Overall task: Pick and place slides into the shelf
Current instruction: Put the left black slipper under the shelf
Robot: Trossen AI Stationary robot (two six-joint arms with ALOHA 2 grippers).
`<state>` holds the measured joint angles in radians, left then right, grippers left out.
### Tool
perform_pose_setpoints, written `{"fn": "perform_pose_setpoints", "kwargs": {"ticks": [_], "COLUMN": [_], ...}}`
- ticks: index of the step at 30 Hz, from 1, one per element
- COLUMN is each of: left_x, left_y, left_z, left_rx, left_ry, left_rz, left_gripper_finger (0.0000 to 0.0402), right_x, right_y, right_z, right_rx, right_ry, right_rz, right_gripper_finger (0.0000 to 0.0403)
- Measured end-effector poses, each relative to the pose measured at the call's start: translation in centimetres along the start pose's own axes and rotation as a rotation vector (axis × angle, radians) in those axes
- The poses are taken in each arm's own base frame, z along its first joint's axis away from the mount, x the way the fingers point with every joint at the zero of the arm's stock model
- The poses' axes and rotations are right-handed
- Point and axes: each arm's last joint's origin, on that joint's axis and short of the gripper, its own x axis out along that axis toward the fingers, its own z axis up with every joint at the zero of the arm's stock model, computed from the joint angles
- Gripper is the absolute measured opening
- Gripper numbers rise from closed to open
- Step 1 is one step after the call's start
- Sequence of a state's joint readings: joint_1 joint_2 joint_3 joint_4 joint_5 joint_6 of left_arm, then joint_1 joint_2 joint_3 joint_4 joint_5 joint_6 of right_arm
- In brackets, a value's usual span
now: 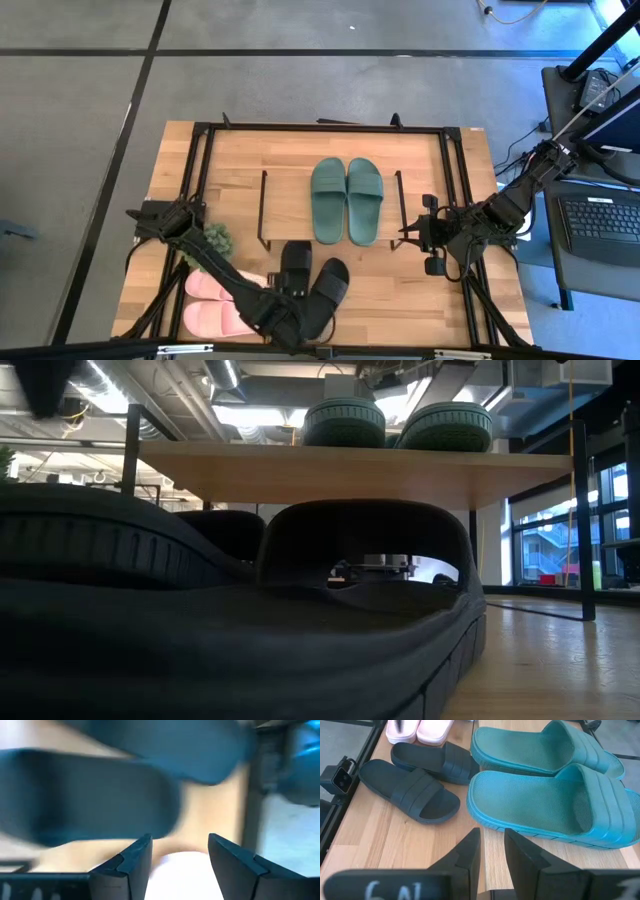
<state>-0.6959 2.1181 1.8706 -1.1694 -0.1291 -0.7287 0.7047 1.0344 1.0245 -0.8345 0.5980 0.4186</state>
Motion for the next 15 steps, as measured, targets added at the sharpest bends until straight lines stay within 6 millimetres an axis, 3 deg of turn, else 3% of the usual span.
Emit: {"fn": "perform_pose_setpoints", "kwargs": {"ticks": [7,15], "left_x": [-0.1,3.3], "left_y": [-2.1,-2.0], "left_z": [0.6,0.3], "left_rx": [0.008,0.019], "left_ry": [-0.136,-0.159], "left_rz": [-0.144,-0.212], "left_gripper_finger": [0.0184,0.0184], "right_x": [0.0,0.5], "right_y": [0.0,0.4], "right_z": [0.0,-0.1], "right_rx": [-0.001,-0.016], "right_ry": [0.0,0.018], "right_rz": [0.0,-0.008], "right_gripper_finger": [0.0089,0.0089]}}
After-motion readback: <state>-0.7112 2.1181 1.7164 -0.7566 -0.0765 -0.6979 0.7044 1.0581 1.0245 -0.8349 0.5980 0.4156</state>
